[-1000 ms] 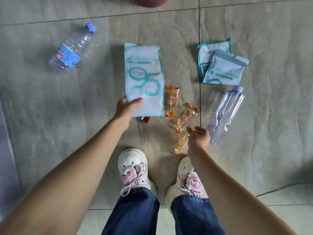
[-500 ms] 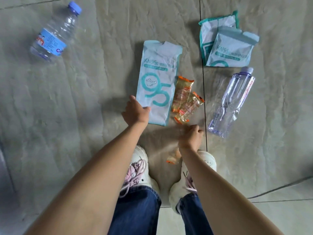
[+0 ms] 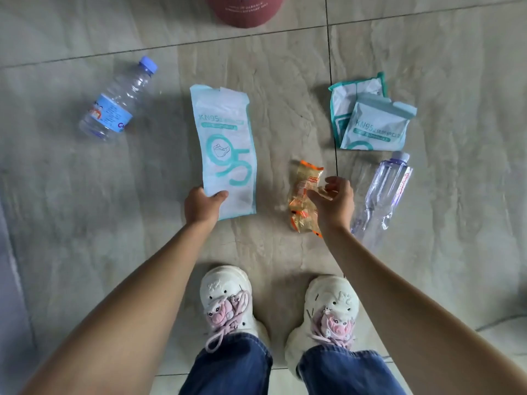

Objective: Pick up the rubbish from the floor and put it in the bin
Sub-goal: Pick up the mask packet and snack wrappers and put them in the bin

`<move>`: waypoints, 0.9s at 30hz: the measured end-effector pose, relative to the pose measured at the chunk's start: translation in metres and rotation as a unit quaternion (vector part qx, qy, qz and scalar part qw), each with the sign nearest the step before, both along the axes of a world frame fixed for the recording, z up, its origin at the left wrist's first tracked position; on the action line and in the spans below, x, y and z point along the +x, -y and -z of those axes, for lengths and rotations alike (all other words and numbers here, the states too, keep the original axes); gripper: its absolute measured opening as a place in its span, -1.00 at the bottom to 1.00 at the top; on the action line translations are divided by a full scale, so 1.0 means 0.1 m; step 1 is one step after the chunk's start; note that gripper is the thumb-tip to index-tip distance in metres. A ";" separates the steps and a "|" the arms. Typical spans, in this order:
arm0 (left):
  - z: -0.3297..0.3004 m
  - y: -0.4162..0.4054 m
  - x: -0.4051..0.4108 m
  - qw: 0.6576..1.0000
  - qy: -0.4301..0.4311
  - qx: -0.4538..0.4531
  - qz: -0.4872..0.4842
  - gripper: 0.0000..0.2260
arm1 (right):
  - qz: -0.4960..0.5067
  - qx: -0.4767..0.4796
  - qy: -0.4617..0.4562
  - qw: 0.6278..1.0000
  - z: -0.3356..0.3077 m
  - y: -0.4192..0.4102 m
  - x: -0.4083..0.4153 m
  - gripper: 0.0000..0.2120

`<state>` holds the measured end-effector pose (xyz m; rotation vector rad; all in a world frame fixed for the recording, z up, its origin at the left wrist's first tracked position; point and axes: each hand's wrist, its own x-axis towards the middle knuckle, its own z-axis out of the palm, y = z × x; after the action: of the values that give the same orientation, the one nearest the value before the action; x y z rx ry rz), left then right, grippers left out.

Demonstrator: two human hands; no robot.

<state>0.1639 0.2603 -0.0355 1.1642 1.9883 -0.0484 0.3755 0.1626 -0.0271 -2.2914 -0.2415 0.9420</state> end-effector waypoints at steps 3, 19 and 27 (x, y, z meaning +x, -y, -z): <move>-0.01 -0.11 -0.06 1.000 0.010 0.003 -0.008 -0.67 | 0.058 0.028 -0.023 0.998 0.03 -0.21 -0.01 -0.64; 0.11 -0.01 -0.07 1.000 0.008 0.007 0.007 -0.71 | 0.135 -0.299 -0.054 0.943 0.32 -0.30 -0.33 -0.05; 0.11 0.11 -0.26 0.999 0.045 0.026 -0.016 -0.73 | 0.110 -0.236 -0.003 0.966 0.46 -0.46 -0.39 -0.24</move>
<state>0.1383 0.2489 -0.0464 1.1464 1.9386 0.0712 0.3368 0.2082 -0.0730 -2.6714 0.2664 0.9678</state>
